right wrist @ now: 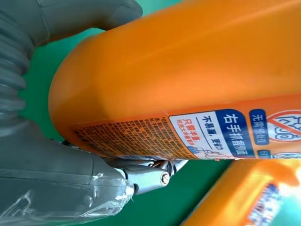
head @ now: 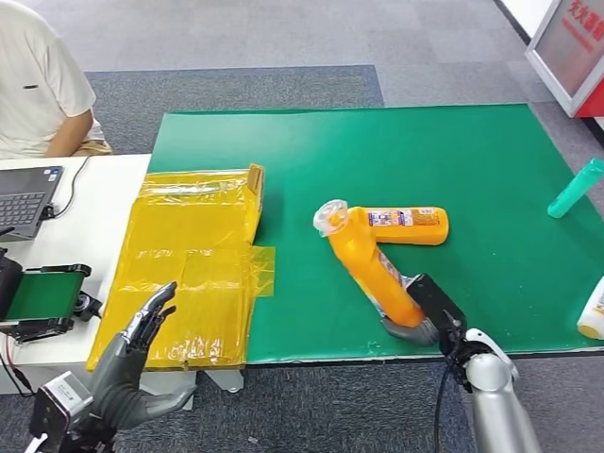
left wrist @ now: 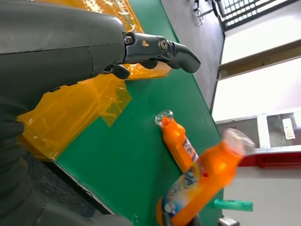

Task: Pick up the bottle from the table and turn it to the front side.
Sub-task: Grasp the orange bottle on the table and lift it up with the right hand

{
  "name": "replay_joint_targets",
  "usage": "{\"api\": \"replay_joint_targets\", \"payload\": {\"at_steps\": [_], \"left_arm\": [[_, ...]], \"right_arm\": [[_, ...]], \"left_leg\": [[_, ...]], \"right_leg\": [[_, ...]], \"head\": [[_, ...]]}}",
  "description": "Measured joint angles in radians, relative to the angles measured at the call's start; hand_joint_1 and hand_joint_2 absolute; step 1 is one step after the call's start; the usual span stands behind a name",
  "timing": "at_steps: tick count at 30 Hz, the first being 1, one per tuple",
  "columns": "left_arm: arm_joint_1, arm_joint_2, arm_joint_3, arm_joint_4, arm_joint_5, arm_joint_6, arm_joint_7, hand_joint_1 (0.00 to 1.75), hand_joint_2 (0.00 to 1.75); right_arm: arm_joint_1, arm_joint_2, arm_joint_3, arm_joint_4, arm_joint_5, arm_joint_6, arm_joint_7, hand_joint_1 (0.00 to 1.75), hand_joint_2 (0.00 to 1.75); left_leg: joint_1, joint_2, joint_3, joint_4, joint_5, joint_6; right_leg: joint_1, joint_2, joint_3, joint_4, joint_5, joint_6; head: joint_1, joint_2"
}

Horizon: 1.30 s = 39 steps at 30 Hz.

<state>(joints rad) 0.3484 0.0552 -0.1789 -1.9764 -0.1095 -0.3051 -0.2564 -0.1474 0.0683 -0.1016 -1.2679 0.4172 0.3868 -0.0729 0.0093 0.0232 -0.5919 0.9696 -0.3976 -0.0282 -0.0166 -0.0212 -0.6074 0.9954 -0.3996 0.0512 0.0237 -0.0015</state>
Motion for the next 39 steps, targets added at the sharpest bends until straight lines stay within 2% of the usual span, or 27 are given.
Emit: {"api": "replay_joint_targets", "payload": {"at_steps": [3, 10, 14, 18, 28, 35, 39], "left_arm": [[-0.001, 0.006, 0.000, 0.000, -0.006, 0.003, -0.003, 0.00, 1.75], [-0.004, 0.013, 0.000, 0.000, -0.007, 0.006, -0.003, 0.00, 1.75], [-0.010, 0.012, 0.000, 0.000, -0.005, 0.016, -0.001, 0.00, 1.75], [-0.034, -0.011, 0.007, 0.001, 0.034, 0.025, 0.030, 0.00, 1.75], [-0.091, -0.133, 0.069, 0.024, 0.249, -0.017, 0.138, 0.00, 1.75], [-0.156, -0.172, 0.024, 0.040, 0.291, -0.012, 0.169, 0.00, 1.75], [-0.186, -0.182, -0.013, 0.042, 0.288, -0.004, 0.176, 0.00, 1.75]], "right_arm": [[0.028, 0.000, 0.021, -0.030, -0.099, -0.003, 0.013, 1.75, 1.75], [0.054, -0.004, 0.049, -0.065, -0.137, -0.012, 0.024, 1.75, 1.75], [0.073, -0.008, 0.080, -0.096, -0.260, -0.023, 0.024, 1.75, 1.75], [0.102, -0.008, 0.149, -0.165, -0.341, -0.034, 0.010, 1.75, 1.75], [0.162, -0.004, 0.379, -0.349, -0.254, -0.062, -0.138, 1.75, 1.75], [0.151, 0.012, 0.472, -0.405, -0.046, -0.170, -0.191, 1.75, 1.75], [0.139, 0.023, 0.503, -0.420, -0.011, -0.177, -0.193, 1.75, 1.75]], "left_leg": [[0.000, 0.000, 0.000, 0.000, 0.000, 0.000], [0.000, 0.000, 0.000, 0.000, 0.000, 0.000], [0.000, 0.000, 0.000, 0.000, 0.000, 0.000], [0.000, 0.000, -0.001, 0.000, 0.000, 0.000], [0.000, 0.000, -0.001, 0.000, 0.000, 0.000], [0.000, 0.000, -0.001, 0.000, 0.000, 0.000], [0.000, 0.000, -0.001, 0.000, 0.000, 0.000]], "right_leg": [[-0.001, 0.000, 0.000, 0.000, 0.000, 0.000], [-0.001, 0.000, -0.001, 0.000, 0.000, 0.000], [-0.001, 0.000, -0.001, 0.000, 0.000, 0.000], [0.000, 0.000, -0.001, 0.000, 0.000, 0.000], [-0.001, 0.000, -0.002, 0.000, 0.000, 0.000], [-0.001, 0.000, -0.001, 0.000, 0.001, 0.000], [-0.001, 0.000, -0.002, 0.000, 0.001, 0.000]], "head": [[0.000, 0.000], [0.000, 0.000], [0.000, 0.000], [0.000, 0.000], [0.000, 0.000], [0.000, 0.000], [0.000, 0.000]]}}
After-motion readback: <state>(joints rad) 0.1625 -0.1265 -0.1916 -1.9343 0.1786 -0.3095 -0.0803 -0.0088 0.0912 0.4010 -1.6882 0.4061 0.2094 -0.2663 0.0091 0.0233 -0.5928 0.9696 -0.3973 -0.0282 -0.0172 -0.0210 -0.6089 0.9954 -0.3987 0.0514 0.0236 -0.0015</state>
